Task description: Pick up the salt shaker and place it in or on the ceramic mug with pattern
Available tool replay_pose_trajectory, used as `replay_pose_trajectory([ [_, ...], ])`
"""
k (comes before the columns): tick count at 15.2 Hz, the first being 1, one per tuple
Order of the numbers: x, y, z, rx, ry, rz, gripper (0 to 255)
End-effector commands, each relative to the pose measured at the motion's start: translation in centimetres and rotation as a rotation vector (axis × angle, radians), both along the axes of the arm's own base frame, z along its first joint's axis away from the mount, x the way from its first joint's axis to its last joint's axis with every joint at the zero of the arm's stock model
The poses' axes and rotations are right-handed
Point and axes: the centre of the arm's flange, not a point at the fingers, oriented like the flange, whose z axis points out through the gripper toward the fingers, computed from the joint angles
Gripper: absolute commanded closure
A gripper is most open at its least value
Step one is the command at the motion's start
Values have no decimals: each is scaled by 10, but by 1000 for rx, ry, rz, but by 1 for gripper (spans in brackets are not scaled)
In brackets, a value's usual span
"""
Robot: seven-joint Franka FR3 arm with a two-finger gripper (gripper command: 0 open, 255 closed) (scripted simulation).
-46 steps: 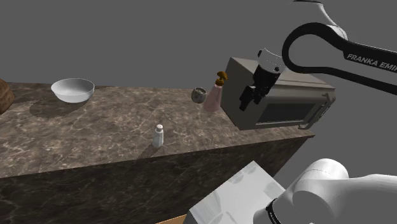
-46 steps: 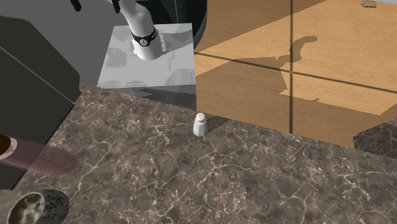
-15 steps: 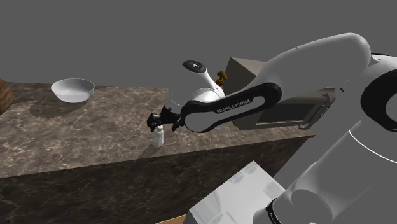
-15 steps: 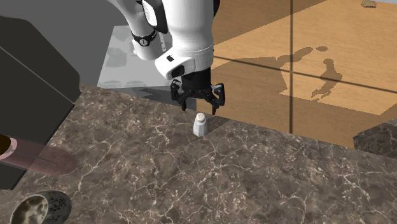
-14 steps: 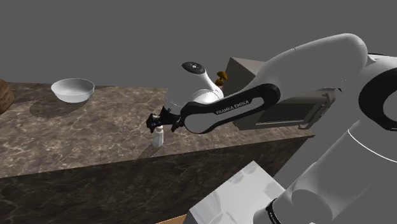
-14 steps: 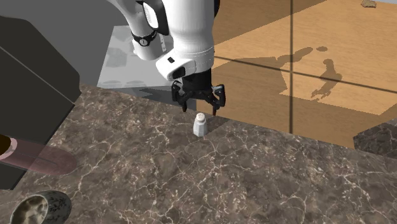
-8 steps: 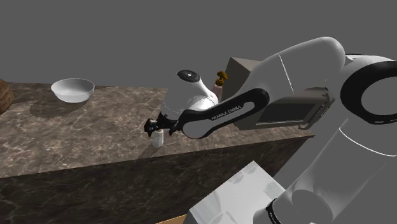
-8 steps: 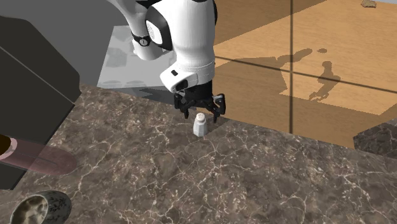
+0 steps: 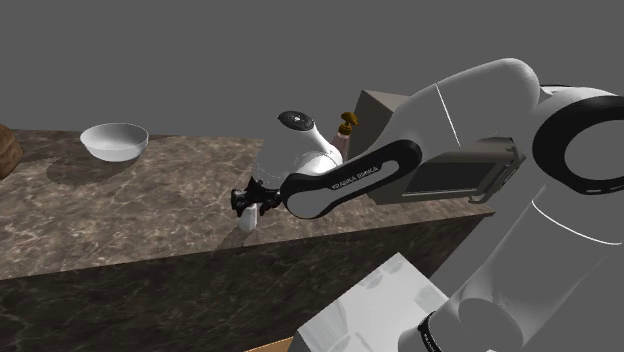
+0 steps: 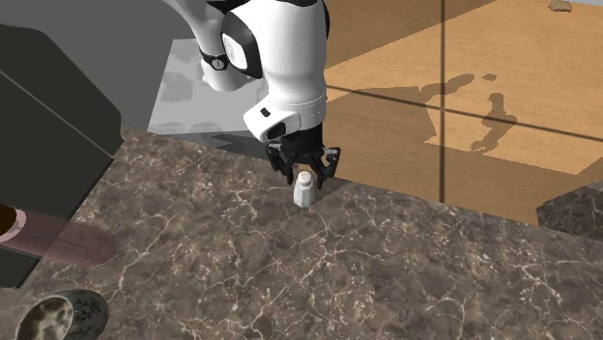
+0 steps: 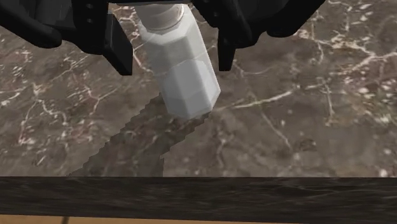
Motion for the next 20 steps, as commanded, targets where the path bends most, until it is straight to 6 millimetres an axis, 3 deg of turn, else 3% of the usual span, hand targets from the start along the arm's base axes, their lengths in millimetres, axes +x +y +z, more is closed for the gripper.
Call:
replay_pose_trajectory([
  [1,0,0,0,0,0,0,255],
  [9,0,0,0,0,0,0,255],
  [20,0,0,58,0,0,0,255],
])
